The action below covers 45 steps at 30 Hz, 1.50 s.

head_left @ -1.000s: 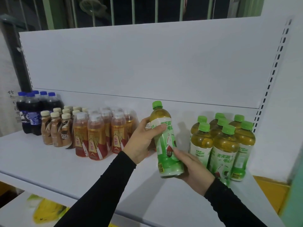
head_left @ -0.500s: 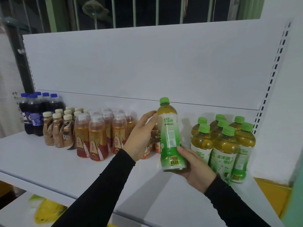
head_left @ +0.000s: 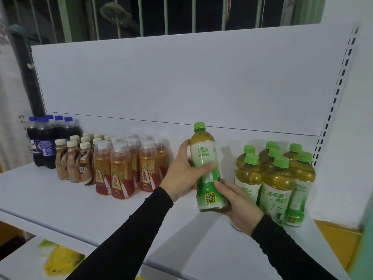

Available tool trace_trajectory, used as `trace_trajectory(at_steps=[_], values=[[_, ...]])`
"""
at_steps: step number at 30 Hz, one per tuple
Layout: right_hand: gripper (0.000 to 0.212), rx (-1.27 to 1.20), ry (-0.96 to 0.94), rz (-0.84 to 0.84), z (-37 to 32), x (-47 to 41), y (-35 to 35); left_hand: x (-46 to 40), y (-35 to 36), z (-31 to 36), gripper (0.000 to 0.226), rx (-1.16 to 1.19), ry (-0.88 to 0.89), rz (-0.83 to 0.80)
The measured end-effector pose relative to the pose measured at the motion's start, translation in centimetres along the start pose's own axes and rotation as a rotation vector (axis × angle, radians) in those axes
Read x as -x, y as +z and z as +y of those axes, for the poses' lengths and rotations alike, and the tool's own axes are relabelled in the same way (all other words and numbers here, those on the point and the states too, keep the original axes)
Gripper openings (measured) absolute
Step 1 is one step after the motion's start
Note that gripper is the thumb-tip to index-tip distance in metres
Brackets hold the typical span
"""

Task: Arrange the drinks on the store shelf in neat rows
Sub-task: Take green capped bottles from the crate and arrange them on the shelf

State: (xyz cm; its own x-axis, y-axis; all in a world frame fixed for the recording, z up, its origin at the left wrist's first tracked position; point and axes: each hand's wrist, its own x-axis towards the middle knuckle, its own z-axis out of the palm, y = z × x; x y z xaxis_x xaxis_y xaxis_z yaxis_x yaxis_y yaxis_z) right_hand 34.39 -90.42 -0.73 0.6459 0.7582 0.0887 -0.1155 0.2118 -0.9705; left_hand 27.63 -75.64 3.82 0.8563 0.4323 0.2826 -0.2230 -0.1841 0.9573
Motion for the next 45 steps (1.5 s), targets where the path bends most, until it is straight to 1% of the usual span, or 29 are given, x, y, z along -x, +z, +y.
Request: trace_trajectory(at_steps=[4, 6, 7, 9, 10, 11, 14, 15, 18, 20, 22, 25, 27, 29, 30, 31, 34, 35, 37, 38, 40, 42, 44, 45], values=[[0.049, 0.123, -0.05, -0.082, -1.0, 0.4, 0.1, -0.5, -0.5, 0.0, 0.079, 0.177, -0.044, 0.051], [0.051, 0.243, -0.171, -0.128, -1.7, 0.7, 0.1, -1.2, -1.0, 0.1, 0.075, 0.245, -0.098, 0.092], [0.059, 0.347, -0.247, -0.141, -2.0, 0.8, 0.0, -1.5, -1.3, 0.2, 0.074, 0.274, -0.129, 0.111], [0.084, 0.557, -0.358, -0.151, -2.4, 0.9, -0.1, -2.0, -1.7, 0.6, 0.079, 0.321, -0.177, 0.134], [0.09, 0.625, -0.396, -0.152, -2.5, 0.9, -0.1, -2.1, -1.8, 0.8, 0.082, 0.348, -0.191, 0.133], [0.091, 0.674, -0.434, -0.15, -2.7, 0.8, -0.1, -2.2, -1.8, 1.0, 0.08, 0.372, -0.207, 0.133], [0.09, 0.789, -0.538, -0.068, -3.1, 0.2, 0.1, -2.0, -1.7, 1.6, 0.051, 0.428, -0.298, 0.102], [0.087, 0.813, -0.565, -0.041, -3.3, 0.1, 0.2, -2.0, -1.6, 1.6, 0.047, 0.449, -0.337, 0.099], [0.085, 0.858, -0.614, 0.01, -3.5, -0.1, 0.5, -2.2, -1.7, 1.2, 0.056, 0.484, -0.439, 0.114], [0.085, 0.861, -0.626, 0.015, -3.5, -0.1, 0.6, -2.3, -1.7, 0.9, 0.047, 0.509, -0.488, 0.091], [0.086, 0.853, -0.634, 0.012, -3.5, -0.1, 0.7, -2.4, -1.7, 0.5, 0.044, 0.524, -0.515, 0.047], [0.082, 0.812, -0.639, 0.008, -3.5, 0.1, 1.0, -2.5, -1.7, 0.0, 0.054, 0.55, -0.534, 0.021], [0.08, 0.794, -0.634, 0.012, -3.5, 0.2, 1.0, -2.4, -1.7, 0.1, 0.051, 0.546, -0.531, 0.013], [0.081, 0.805, -0.613, 0.01, -3.4, 0.3, 0.8, -2.2, -1.6, 0.4, 0.044, 0.533, -0.515, 0.032], [0.083, 0.809, -0.588, 0.004, -3.3, 0.3, 0.6, -2.0, -1.5, 0.6, 0.045, 0.525, -0.495, 0.041], [0.086, 0.79, -0.547, -0.007, -3.2, 0.3, 0.5, -1.9, -1.5, 0.8, 0.047, 0.5, -0.451, 0.045], [0.093, 0.653, -0.407, -0.018, -2.7, 0.1, 0.1, -1.6, -1.6, 0.9, 0.057, 0.368, -0.238, 0.068], [0.089, 0.616, -0.371, -0.008, -2.6, 0.0, 0.1, -1.5, -1.6, 1.0, 0.061, 0.319, -0.177, 0.076], [0.068, 0.561, -0.318, -0.008, -2.7, -0.6, 0.1, -1.0, -1.6, 1.1, 0.069, 0.23, -0.058, 0.047], [0.061, 0.563, -0.301, -0.022, -2.7, -0.8, 0.2, -0.7, -1.5, 1.2, 0.072, 0.188, -0.001, 0.021], [0.057, 0.651, -0.299, -0.016, -2.5, -1.3, 0.1, -0.3, -1.5, 1.0, 0.076, 0.108, 0.093, -0.038], [0.048, 0.715, -0.319, 0.045, -2.0, -1.6, 0.0, 0.1, -1.6, 0.9, 0.078, 0.036, 0.154, -0.094], [0.044, 0.752, -0.342, 0.116, -1.1, -1.8, -0.2, 0.2, -1.7, 0.9, 0.072, -0.002, 0.207, -0.115], [0.045, 0.775, -0.348, 0.141, -0.6, -1.9, -0.3, 0.2, -1.8, 1.1, 0.066, -0.004, 0.233, -0.103]])
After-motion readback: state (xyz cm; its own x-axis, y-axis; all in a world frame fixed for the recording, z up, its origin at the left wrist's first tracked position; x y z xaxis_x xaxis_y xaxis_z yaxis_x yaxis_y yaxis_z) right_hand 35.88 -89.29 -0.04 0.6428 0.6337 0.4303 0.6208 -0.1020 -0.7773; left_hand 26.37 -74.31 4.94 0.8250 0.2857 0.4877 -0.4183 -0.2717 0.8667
